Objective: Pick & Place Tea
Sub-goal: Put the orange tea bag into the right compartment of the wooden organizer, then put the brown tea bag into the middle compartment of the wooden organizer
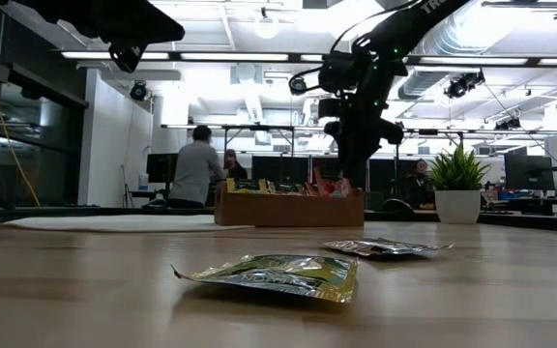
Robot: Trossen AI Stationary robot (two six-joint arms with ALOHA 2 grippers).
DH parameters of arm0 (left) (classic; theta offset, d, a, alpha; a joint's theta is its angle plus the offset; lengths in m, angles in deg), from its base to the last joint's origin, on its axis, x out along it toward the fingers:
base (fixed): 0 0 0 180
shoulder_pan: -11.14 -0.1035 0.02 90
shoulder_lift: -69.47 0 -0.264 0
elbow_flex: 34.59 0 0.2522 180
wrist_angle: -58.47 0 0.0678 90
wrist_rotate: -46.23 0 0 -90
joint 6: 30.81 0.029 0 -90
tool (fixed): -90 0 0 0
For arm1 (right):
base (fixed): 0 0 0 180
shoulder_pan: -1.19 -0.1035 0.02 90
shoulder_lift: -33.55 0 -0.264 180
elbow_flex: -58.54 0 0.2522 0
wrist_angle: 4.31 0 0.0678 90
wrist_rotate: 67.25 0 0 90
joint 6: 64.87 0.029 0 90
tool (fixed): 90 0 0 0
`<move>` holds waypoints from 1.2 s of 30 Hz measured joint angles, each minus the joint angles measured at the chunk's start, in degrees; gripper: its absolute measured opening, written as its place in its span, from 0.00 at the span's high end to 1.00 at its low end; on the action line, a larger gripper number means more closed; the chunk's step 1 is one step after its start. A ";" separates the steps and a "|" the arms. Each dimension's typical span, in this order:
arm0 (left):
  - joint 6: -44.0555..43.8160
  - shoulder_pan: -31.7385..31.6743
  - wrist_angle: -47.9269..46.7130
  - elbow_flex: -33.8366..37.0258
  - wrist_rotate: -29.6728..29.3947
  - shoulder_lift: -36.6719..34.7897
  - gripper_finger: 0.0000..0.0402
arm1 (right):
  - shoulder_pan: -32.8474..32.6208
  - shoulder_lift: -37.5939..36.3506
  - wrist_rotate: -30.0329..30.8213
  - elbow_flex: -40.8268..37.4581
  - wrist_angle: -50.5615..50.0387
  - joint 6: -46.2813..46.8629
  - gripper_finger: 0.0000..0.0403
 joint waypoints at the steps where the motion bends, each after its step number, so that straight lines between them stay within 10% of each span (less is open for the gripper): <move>1: 0.00 0.00 0.01 0.00 0.04 0.00 1.00 | 0.00 -0.02 0.05 0.00 -0.04 0.02 0.71; 21: -0.17 -1.23 -1.83 -0.02 2.50 1.23 1.00 | -2.79 -0.10 0.72 9.77 -7.46 15.86 0.64; 36: 8.66 -18.16 2.52 -0.11 38.19 15.56 1.00 | -20.30 -4.48 2.14 6.80 -13.21 51.36 0.69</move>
